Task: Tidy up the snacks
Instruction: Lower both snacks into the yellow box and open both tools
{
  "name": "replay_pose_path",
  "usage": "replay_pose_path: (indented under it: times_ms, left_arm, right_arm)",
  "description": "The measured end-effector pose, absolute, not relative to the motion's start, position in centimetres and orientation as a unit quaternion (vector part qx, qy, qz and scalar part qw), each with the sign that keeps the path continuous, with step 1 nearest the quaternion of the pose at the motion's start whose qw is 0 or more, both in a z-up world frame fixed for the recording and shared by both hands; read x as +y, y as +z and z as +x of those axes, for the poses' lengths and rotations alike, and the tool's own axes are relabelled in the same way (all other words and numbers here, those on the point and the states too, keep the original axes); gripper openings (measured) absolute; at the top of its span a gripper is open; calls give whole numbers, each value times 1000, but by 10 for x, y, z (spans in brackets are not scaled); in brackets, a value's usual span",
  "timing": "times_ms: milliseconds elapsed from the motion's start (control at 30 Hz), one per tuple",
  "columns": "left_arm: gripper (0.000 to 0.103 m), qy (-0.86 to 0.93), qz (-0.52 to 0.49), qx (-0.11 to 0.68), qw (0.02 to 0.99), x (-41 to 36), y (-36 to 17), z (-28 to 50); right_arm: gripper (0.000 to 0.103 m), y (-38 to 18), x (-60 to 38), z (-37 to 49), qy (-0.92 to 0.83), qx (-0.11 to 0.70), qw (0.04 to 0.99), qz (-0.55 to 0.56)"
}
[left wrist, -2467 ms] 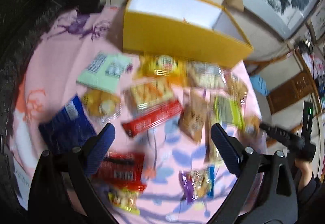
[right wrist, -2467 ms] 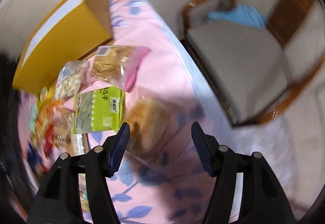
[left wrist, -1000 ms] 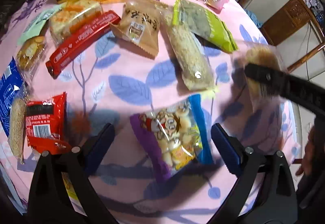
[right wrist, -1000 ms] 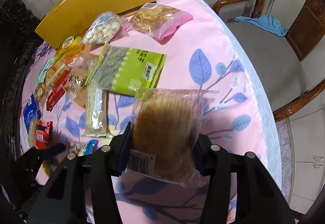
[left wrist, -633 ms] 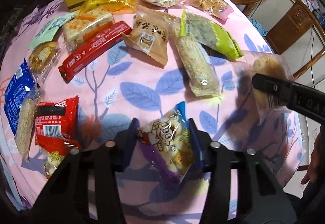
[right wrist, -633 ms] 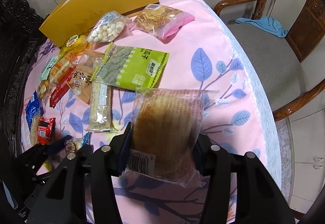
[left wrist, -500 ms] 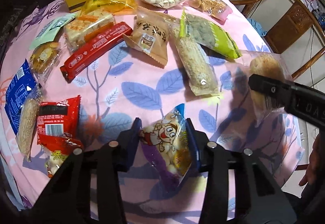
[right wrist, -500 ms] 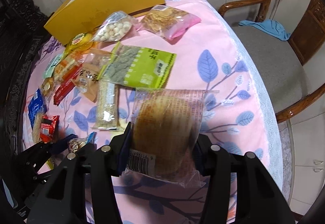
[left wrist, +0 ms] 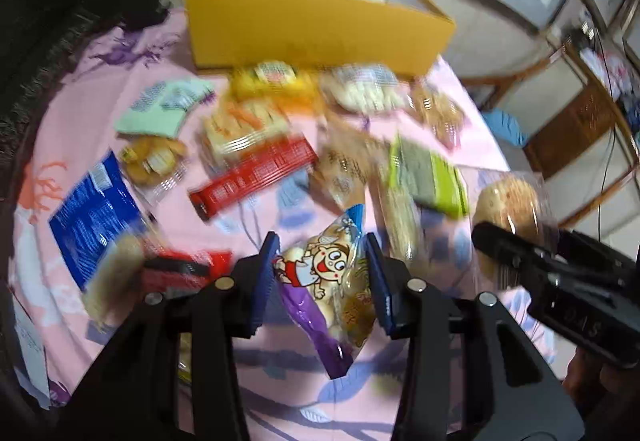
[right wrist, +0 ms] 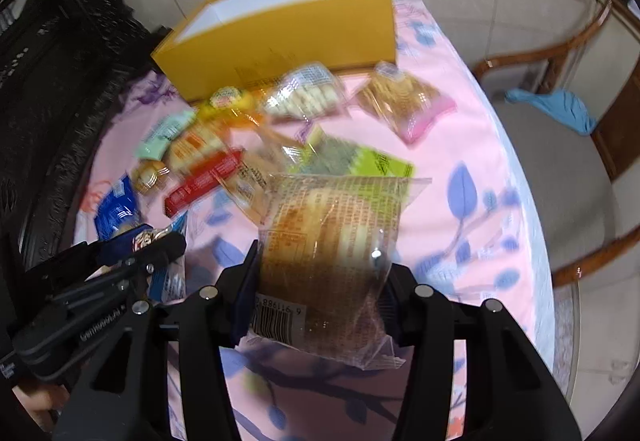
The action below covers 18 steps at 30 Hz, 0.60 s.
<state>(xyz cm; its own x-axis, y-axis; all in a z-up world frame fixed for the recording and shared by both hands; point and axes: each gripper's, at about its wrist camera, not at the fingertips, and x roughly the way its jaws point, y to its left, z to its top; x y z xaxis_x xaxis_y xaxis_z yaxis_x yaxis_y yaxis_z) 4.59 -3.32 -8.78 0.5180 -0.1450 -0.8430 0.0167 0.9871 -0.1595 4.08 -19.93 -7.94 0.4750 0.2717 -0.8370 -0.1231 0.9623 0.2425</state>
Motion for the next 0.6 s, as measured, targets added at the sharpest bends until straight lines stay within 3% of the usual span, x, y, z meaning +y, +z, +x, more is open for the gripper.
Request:
replay_pose_path:
  times_ms: [600]
  left_arm:
    - [43, -9, -93, 423, 901, -14, -29, 112]
  right_arm:
    - [52, -20, -169, 119, 143, 442, 884, 45]
